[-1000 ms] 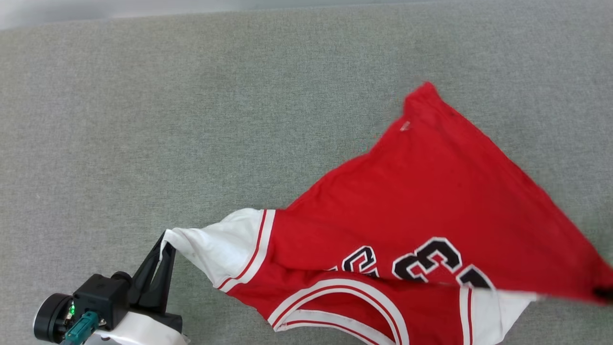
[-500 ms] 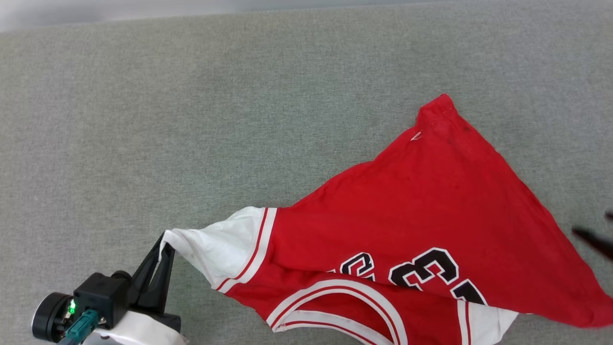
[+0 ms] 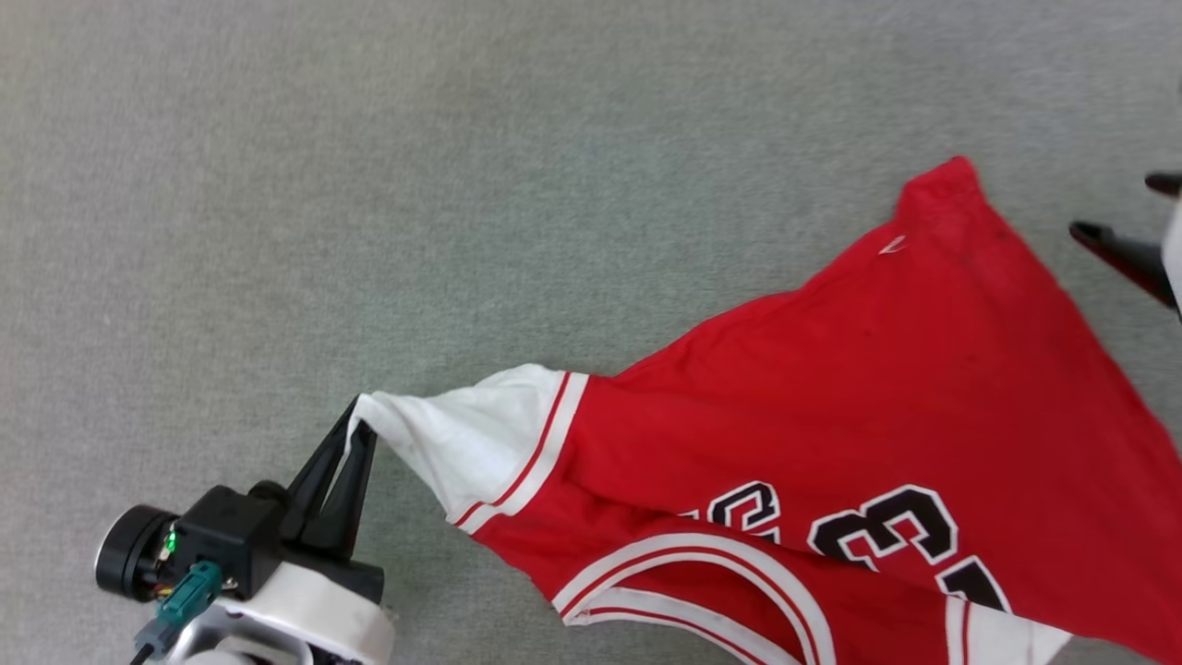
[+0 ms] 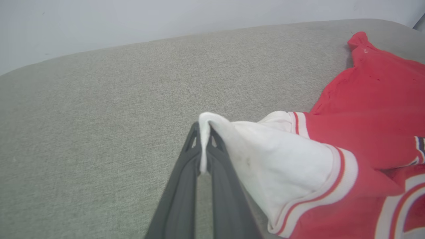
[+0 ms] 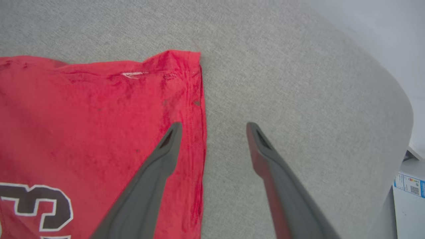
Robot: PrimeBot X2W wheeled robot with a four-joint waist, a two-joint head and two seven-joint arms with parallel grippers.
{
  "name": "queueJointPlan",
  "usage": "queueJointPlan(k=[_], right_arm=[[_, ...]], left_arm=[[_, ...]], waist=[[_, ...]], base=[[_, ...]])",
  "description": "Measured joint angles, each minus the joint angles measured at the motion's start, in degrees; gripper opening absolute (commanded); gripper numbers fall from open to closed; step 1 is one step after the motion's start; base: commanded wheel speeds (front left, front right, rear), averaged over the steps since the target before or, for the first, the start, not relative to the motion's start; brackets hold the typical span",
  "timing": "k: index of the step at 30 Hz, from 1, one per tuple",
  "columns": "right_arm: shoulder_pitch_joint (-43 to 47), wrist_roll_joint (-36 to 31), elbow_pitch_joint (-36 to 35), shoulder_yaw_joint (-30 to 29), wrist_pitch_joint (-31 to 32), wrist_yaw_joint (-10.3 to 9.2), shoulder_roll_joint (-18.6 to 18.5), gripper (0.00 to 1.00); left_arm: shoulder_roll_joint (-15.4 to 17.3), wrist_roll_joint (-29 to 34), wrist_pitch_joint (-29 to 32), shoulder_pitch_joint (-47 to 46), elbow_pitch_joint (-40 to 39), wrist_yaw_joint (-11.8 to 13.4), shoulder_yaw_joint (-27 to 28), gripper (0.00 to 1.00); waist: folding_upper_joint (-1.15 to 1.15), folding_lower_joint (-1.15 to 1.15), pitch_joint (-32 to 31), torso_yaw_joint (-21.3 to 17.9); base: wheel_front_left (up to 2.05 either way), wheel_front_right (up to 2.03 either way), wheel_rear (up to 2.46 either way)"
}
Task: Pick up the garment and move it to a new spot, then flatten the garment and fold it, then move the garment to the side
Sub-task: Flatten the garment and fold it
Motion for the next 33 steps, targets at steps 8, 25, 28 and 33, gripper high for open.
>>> queueJointPlan(k=[8,25,28,33], right_arm=[[-11.5,-3.3,12.3,7.5,2.4,0.0,6.8,1.0],[-13.8,0.7,20.7,19.0,-9.4,0.01,8.0,0.0],[-13.9,1.7,21.0,19.7,-13.7,0.01,7.5,0.0],[-15.7,3.1,19.9,20.3,-20.9,0.01,6.0,0.0]], left_arm=[[-1.9,1.5,0.1,-3.5,0.0,-0.8,-1.0,0.0],[-3.6,1.9,-0.4,-6.6,4.1,-2.8,-1.5,0.0],[-2.5,2.6,-0.1,-6.9,4.4,-3.0,-1.5,0.0],[-0.3,3.8,1.5,-10.3,3.1,-3.4,-0.5,0.0]], waist=[[0.0,0.01,5.0,3.0],[0.0,0.01,5.2,4.3],[0.0,0.0,2.6,3.4],[0.0,0.0,-2.1,1.8]], base=[[0.0,0.0,0.0],[0.0,0.0,0.0],[0.0,0.0,0.0],[0.0,0.0,0.0]])
